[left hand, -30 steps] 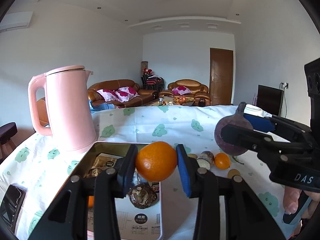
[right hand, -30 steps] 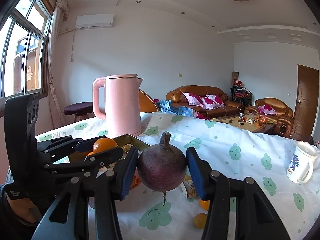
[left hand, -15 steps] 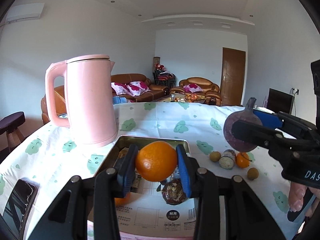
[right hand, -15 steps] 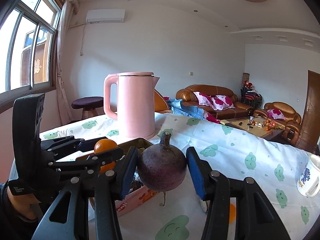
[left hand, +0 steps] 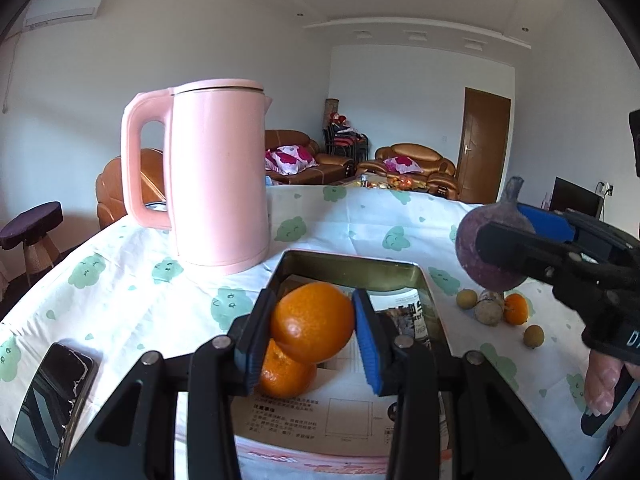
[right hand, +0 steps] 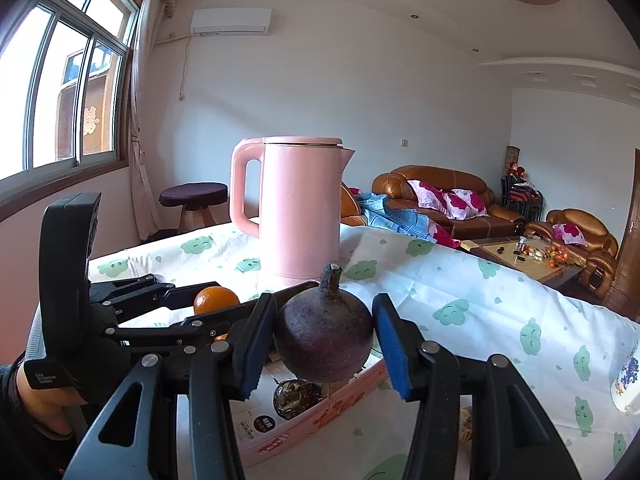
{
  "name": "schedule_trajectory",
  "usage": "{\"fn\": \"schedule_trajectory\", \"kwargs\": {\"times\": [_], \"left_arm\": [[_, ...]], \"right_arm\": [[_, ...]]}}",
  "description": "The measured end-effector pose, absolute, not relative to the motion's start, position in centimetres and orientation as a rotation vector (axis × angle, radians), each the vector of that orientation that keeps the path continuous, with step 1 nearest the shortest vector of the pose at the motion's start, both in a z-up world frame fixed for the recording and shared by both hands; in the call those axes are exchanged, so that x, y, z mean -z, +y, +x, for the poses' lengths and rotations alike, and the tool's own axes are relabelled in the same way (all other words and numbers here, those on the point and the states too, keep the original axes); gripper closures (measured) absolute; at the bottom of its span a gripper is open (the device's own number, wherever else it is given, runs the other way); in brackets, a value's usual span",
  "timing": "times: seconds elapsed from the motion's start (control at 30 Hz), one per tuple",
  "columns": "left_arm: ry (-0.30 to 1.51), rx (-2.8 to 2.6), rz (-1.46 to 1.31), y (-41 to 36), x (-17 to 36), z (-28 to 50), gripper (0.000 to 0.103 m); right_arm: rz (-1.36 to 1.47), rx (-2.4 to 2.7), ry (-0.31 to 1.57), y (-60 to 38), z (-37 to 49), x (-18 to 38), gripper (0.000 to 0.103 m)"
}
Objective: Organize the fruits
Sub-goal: 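Move both tools with their items over the open tin box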
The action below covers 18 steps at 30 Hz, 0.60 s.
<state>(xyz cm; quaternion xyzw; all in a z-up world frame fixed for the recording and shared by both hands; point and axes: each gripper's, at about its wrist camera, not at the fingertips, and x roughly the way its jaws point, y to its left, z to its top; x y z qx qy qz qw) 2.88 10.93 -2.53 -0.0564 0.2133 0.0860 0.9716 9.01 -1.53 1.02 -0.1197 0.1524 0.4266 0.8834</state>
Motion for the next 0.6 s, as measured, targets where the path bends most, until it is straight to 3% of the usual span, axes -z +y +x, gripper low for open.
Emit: {"fn": "schedule_trajectory", "kwargs": {"times": [0.6], "left_arm": [[0.496, -0.189, -0.109, 11.9, 2.8, 3.2, 0.062]], "right_arm": [[-0.276, -0.951, 0.402, 1.4, 8.5, 1.4, 0.051]]}}
